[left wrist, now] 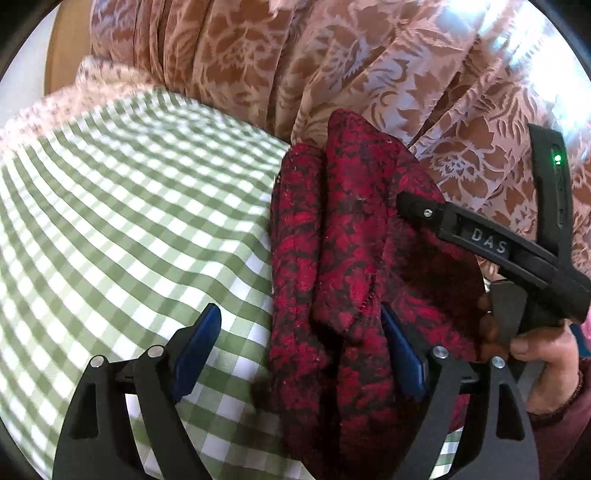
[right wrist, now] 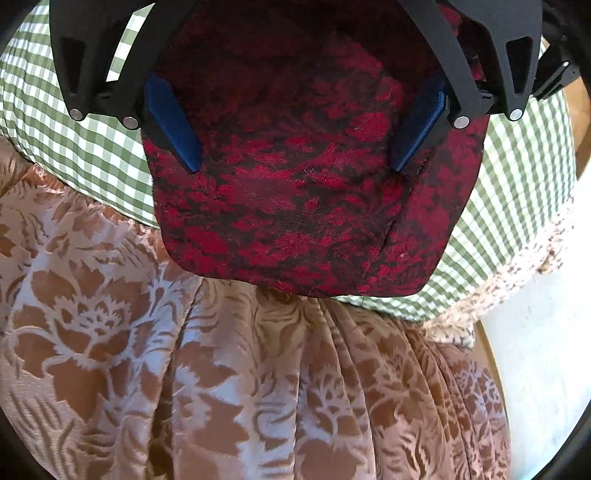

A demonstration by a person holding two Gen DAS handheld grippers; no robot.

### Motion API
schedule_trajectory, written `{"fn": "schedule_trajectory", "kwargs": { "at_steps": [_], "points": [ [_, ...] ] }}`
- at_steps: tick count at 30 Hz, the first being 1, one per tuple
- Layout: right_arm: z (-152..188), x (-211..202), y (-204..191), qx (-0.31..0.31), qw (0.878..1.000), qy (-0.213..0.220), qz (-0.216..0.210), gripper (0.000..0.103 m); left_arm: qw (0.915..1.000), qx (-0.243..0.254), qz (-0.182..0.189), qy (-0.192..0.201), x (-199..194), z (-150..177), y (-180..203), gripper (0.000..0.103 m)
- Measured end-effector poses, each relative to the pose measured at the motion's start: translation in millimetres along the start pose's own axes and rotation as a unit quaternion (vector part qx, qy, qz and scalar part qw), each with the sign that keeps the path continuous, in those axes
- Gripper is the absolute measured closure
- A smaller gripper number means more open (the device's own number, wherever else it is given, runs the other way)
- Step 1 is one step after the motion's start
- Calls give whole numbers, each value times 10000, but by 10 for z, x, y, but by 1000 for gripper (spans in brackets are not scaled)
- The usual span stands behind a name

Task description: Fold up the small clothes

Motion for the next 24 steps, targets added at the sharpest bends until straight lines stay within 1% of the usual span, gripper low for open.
{"fn": "schedule_trajectory", "kwargs": {
  "at_steps": [4,7,9,14,16,18,21,24],
  "points": [
    [17,-271,-6,327,9989,313,-141,3,9992,144,-285,237,-163,22,59,17],
    [129,-491,20,538,9972,497,-180,3,9982,194,-452,355,-262,46,71,16],
    [216,-663,30,603,9960,639,-146,3,9969,228,-588,475,-350,55,79,13],
    [481,-979,24,672,9946,793,13,3,9916,448,-905,803,-574,97,120,9],
    [610,-1099,2,622,9943,844,178,3,9898,466,-994,906,-675,124,120,5],
    [730,-1192,-17,606,9939,874,290,3,9875,460,-1103,1025,-796,160,116,4],
    [895,-1282,-33,586,9936,847,473,3,9855,439,-1222,1094,-922,216,95,3],
    [1044,-1356,-68,605,9934,808,553,3,9845,435,-1256,1148,-1033,273,91,3]
  ]
}}
Point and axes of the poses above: each gripper's, at about its wrist camera, not at the fingertips, and x roughly the way its jaws point, y to its right, z to its underside, the point moved 8 cm from there along x, roughly the way its jaws point, and after that the axes turned 13 degrees about -z, right-handed, at the moved point
